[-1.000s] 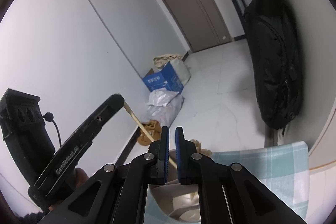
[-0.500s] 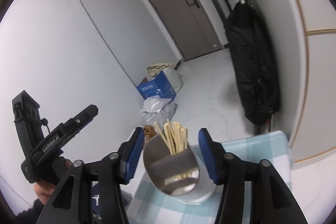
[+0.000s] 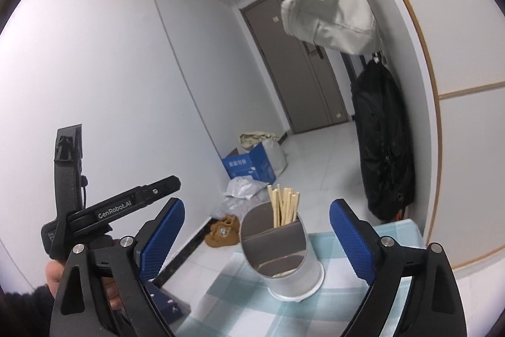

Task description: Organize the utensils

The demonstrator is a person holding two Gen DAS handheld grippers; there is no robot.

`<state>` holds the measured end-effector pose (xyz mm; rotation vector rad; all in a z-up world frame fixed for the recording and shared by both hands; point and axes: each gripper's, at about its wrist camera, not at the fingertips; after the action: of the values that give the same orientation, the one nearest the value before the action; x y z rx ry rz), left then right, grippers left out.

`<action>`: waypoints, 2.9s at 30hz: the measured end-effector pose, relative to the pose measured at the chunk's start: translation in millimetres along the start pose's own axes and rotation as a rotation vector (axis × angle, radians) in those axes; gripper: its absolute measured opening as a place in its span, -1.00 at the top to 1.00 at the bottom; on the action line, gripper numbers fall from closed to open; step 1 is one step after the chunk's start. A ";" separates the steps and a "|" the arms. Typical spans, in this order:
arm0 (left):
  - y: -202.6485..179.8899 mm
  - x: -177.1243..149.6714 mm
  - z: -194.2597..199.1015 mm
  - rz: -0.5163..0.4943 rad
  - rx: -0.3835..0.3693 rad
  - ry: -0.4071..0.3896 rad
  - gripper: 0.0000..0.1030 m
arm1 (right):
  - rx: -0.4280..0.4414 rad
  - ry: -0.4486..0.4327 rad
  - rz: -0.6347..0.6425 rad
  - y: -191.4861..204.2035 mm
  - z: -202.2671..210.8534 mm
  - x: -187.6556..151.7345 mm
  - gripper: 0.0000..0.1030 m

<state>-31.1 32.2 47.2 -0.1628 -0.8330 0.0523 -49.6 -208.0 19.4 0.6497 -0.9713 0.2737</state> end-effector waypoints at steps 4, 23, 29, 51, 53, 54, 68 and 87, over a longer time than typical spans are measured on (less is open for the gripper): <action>-7.0 -11.1 9.7 -0.020 0.017 -0.029 -0.67 | -0.040 -0.034 0.036 8.2 9.8 -7.3 -0.96; 1.8 -68.1 -11.4 -0.041 0.079 -0.064 -0.77 | -0.173 -0.025 0.079 -1.0 -4.7 -54.2 -1.00; 5.9 -77.5 -16.4 -0.046 0.091 -0.056 -0.77 | -0.194 -0.008 0.093 1.5 -6.3 -64.0 -1.00; 13.9 -80.4 -15.3 -0.012 0.139 -0.050 -0.77 | -0.188 -0.001 0.067 0.6 -8.3 -67.3 -1.00; 14.3 -80.6 -16.5 -0.007 0.138 -0.042 -0.77 | -0.186 -0.003 0.070 0.9 -8.1 -67.4 -1.00; 14.0 -81.0 -16.5 -0.008 0.139 -0.043 -0.77 | -0.186 -0.004 0.072 1.1 -7.8 -67.6 -1.00; 10.7 -81.0 -18.8 -0.018 0.131 -0.035 -0.77 | -0.192 -0.011 0.069 0.0 -5.2 -67.2 -1.00; 9.7 -81.4 -15.3 -0.022 0.135 -0.062 -0.77 | -0.199 -0.005 0.067 0.4 -4.4 -67.8 -1.00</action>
<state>-74.3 30.9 -24.1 -0.0251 -0.8900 0.0935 -84.0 -200.5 -38.6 0.4365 -1.0123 0.2308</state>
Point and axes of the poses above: each gripper's, at about its wrist camera, not at the fingertips, and z roughly against the way its jaws point, y to its left, x to its top, and after that the axes turned 14 degrees about y, right-handed
